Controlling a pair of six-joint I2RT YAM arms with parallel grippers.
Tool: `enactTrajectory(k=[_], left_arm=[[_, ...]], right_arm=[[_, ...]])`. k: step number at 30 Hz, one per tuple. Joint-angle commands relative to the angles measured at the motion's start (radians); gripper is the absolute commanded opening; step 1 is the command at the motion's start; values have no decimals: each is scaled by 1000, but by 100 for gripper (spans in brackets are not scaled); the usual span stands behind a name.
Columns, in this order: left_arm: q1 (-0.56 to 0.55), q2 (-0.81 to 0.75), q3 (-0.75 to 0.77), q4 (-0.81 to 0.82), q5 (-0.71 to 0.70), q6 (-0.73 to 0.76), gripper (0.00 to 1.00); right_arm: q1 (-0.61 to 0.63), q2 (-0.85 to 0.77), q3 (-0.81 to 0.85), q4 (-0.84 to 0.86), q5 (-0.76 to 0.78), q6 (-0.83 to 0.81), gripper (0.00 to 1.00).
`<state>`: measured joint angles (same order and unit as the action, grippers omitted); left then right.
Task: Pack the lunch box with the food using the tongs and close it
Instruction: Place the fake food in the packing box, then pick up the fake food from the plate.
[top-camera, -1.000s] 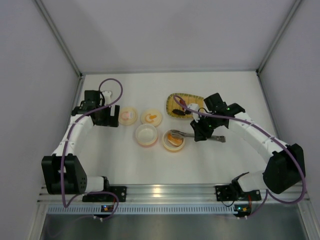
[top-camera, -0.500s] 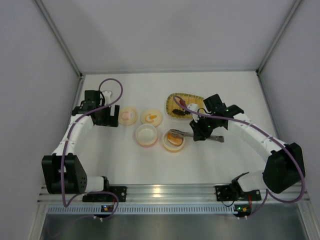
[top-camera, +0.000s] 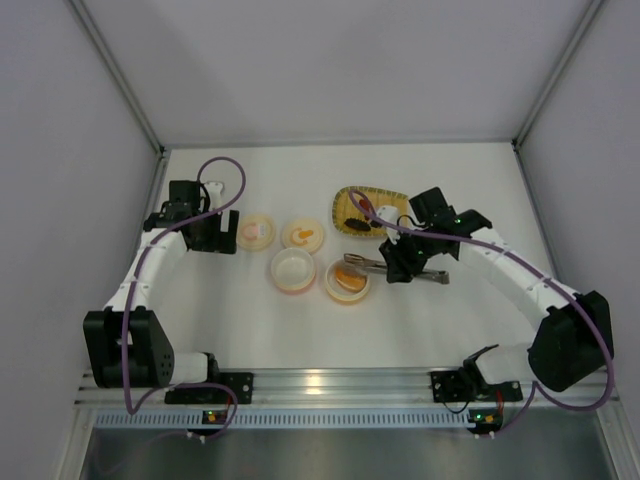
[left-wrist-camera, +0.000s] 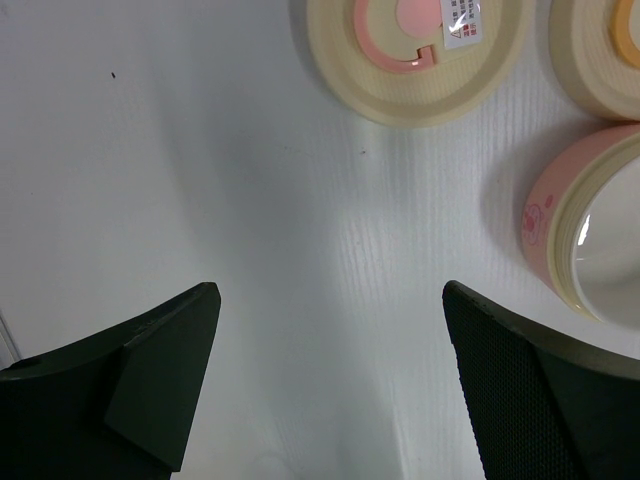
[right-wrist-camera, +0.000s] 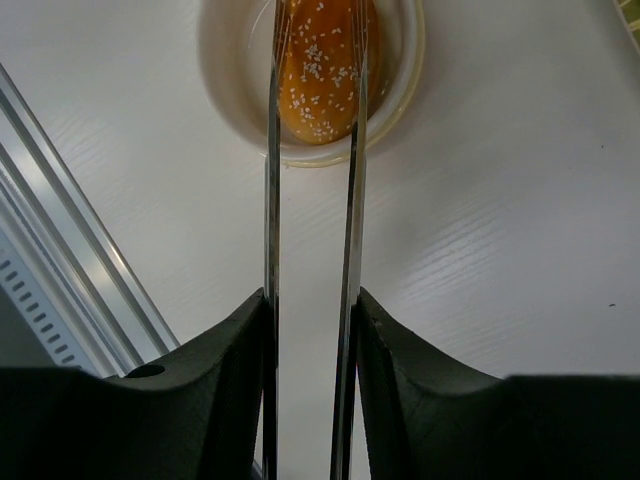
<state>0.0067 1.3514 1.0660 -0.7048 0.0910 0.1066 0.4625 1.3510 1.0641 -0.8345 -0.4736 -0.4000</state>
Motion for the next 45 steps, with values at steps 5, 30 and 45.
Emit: enactTrajectory(k=[5,30,45], left_arm=[[-2,-12,25,7,-4,8,98],[-1,5,35,-4,38,27,98],[-1,25,28,5,55,21,98]], right_arm=[[5,-76,82,-32,-25,-5,38],[-173,229,454,-98,10,-111,48],[-209,433,609,-222,-72,-247,44]])
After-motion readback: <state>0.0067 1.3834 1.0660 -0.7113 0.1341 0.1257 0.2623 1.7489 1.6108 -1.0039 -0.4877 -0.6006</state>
